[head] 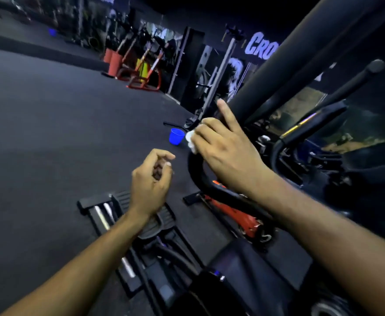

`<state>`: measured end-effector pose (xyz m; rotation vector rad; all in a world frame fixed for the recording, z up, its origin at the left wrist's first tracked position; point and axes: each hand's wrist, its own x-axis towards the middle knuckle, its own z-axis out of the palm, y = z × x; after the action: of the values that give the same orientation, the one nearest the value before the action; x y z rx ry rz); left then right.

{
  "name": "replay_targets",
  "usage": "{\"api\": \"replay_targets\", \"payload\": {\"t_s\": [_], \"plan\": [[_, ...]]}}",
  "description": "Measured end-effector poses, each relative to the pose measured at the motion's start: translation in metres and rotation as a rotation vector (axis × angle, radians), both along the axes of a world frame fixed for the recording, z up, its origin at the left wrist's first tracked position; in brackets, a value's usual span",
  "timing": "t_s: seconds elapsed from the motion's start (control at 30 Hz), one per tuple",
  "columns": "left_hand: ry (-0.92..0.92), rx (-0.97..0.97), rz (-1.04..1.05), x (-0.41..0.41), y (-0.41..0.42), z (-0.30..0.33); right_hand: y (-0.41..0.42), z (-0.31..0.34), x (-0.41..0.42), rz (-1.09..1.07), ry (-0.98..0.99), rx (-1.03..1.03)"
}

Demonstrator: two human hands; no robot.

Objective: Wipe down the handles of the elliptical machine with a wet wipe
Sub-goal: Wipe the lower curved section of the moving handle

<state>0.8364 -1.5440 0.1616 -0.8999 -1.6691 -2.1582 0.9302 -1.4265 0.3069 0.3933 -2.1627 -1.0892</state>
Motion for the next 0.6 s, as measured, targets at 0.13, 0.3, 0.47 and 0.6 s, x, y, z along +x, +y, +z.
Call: {"api": "replay_targets", "payload": {"t_s": [0.13, 0.3, 0.47, 0.6], "plan": [[0.007, 0.008, 0.000, 0.005, 0.003, -0.001, 0.000, 0.003, -0.012, -0.111, -0.157, 0.271], [0.029, -0.020, -0.003, 0.000, -0.005, -0.003, -0.003, -0.025, -0.015, -0.182, -0.452, 0.440], [-0.025, -0.039, 0.005, -0.007, -0.012, -0.004, -0.010, 0.014, -0.022, -0.198, -0.305, 0.361], [-0.060, -0.053, -0.019, -0.009, -0.011, -0.004, -0.035, 0.008, -0.038, -0.484, -0.383, 0.342]]}}
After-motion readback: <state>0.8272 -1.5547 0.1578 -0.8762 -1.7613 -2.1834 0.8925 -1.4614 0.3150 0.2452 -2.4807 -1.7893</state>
